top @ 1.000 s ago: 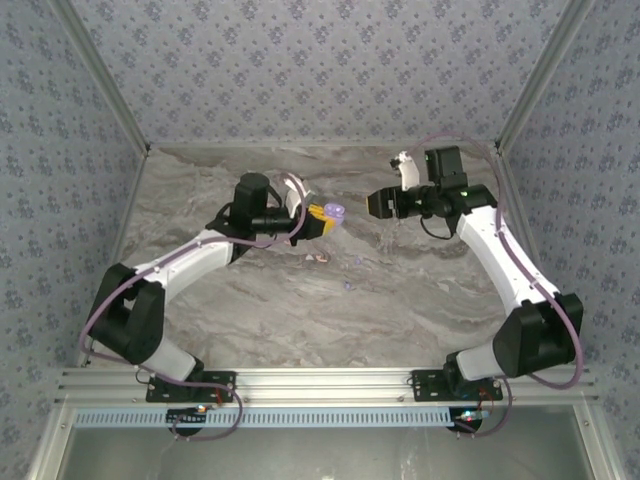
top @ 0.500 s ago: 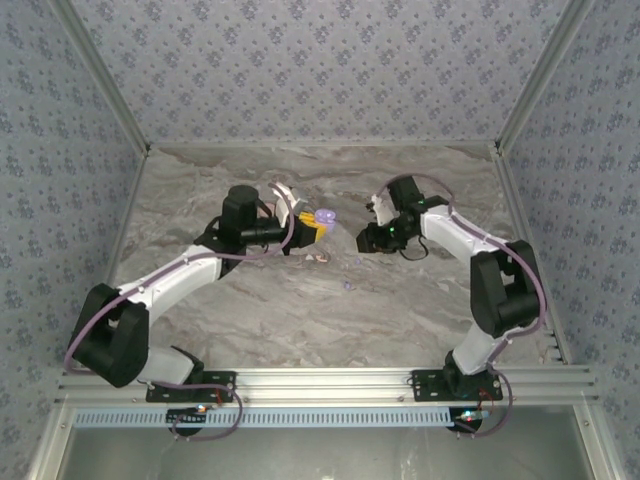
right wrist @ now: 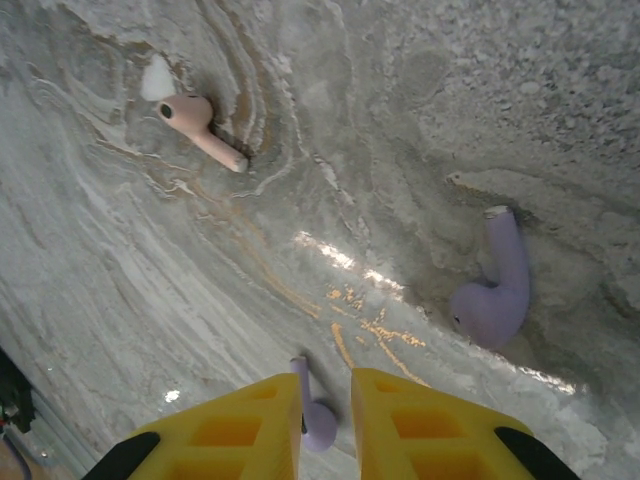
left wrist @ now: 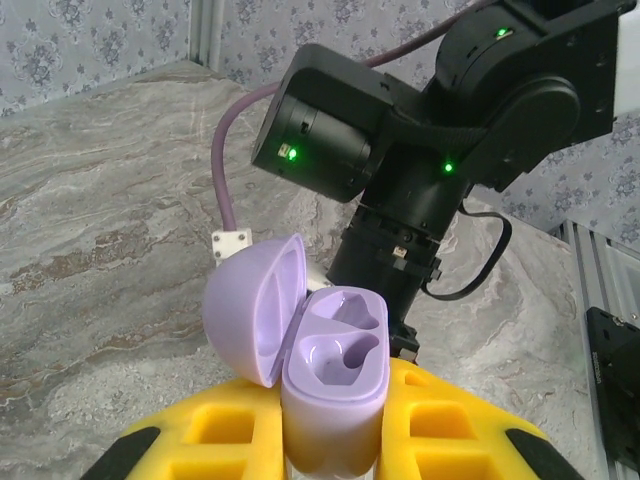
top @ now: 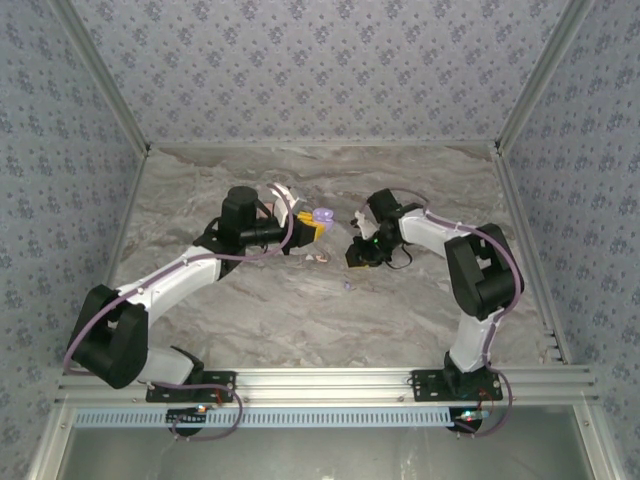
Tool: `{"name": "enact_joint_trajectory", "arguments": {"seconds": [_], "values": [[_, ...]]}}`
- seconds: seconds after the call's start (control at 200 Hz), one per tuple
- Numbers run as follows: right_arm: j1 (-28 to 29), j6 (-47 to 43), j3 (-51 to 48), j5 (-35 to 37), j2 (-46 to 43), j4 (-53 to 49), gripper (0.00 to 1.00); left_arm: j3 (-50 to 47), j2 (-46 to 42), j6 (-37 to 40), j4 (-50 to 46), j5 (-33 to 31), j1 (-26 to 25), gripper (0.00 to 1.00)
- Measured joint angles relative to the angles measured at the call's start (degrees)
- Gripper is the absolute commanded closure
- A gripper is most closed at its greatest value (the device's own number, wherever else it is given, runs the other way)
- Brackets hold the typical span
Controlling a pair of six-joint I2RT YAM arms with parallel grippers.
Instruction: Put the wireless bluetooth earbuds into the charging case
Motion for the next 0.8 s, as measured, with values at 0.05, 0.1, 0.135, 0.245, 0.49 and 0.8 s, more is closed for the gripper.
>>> {"name": "enact_joint_trajectory", "arguments": {"seconds": [0.05,0.1,0.135,0.245,0.49,0.8], "values": [[0.3,0.0,0.0,0.4,0.7,0.0,0.78,0.0,0.0,0.0,0.0,0.0,0.0,0.88],[0.6,0.0,0.1,0.9,1.4,0.1,0.78,0.0,0.0,0.0,0.0,0.0,0.0,0.88],[0.8,0.2,0.1,1.3,1.7,0.1,0.78,0.0,0.0,0.0,0.0,0.0,0.0,0.88],[1.0,0.4,0.1,3.0,2.1,0.1,0.79,0.0,0.0,0.0,0.0,0.0,0.0,0.88],[1.0,1.2,0.8,9.0,2.1,-0.4,0.8,0.0,0.0,0.0,0.0,0.0,0.0,0.88],[0.7,2.6,2.2,15.0,2.1,-1.1,0.81,0.0,0.0,0.0,0.0,0.0,0.0,0.88]]}}
